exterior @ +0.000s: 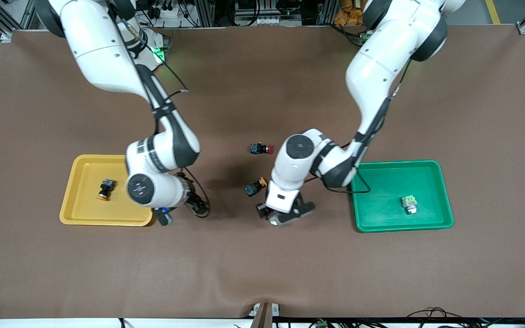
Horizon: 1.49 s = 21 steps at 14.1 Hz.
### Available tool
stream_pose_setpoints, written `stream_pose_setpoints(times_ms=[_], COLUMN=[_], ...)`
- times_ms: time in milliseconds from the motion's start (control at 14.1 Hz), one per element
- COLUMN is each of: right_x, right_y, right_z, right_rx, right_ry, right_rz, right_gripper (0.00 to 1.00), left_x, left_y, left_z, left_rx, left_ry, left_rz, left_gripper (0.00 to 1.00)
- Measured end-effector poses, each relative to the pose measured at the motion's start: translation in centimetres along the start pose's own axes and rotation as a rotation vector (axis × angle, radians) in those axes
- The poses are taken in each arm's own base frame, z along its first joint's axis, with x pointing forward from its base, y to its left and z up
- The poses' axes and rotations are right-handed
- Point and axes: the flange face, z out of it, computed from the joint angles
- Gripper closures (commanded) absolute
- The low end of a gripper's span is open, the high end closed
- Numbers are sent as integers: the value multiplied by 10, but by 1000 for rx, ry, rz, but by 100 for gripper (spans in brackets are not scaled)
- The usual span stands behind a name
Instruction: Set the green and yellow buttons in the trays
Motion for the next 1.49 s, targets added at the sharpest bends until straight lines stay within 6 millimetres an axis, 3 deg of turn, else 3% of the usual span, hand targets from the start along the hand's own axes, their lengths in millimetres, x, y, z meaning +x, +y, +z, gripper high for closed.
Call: stream_pose_setpoints(times_ms=[284,496,638,709,922,993,1064,1135,1348,1489], right_x=[-69,-110,-128,-132,-142,-141,-137,-129,-88,-52], right_y=[-24,-36,-40,-41,-39,-42,-43,-44,-41,-34], right_z=[34,53,62,69,90,86,81,75,57,30], right_rx=[131,205,205,199,173,182,179,170,45,-43], right_ry=[38,40,36,35,9,6,-2,-5,-21,-48], right_rz=[76,128,127,124,116,118,125,131,98,39], right_gripper=[0,2,73,99,100,100,100,100,100,100], left_x=[61,103,130,141,164,165,164,160,154,166], left_y=[-38,-93,-143,-170,-242,-257,-266,-268,-265,-273], left_z=[-34,-42,-40,-38,-28,-25,-23,-21,-20,-28], left_rx=[151,277,330,349,365,358,352,350,347,333], left_ry=[-10,-67,-122,-153,-255,-283,-304,-316,-326,-322], left_rz=[50,147,227,257,289,282,278,279,293,332], left_gripper=[100,100,100,100,100,96,65,1,0,0])
